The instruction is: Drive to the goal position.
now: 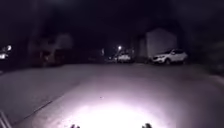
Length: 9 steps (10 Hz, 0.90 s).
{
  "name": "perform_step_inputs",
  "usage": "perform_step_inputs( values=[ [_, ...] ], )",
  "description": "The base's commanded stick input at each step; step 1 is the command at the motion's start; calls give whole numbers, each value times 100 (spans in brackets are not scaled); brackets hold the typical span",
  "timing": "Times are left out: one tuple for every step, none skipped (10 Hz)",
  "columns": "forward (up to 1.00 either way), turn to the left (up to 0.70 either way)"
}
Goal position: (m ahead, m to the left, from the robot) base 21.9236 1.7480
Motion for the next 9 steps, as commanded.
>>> perform_step_inputs(
  values=[
    [85, 0],
    [85, 0],
    [85, 0],
    [85, 0],
    [85, 0],
    [85, 0],
    [85, 0],
    [85, 0],
    [85, 0]
  ],
)
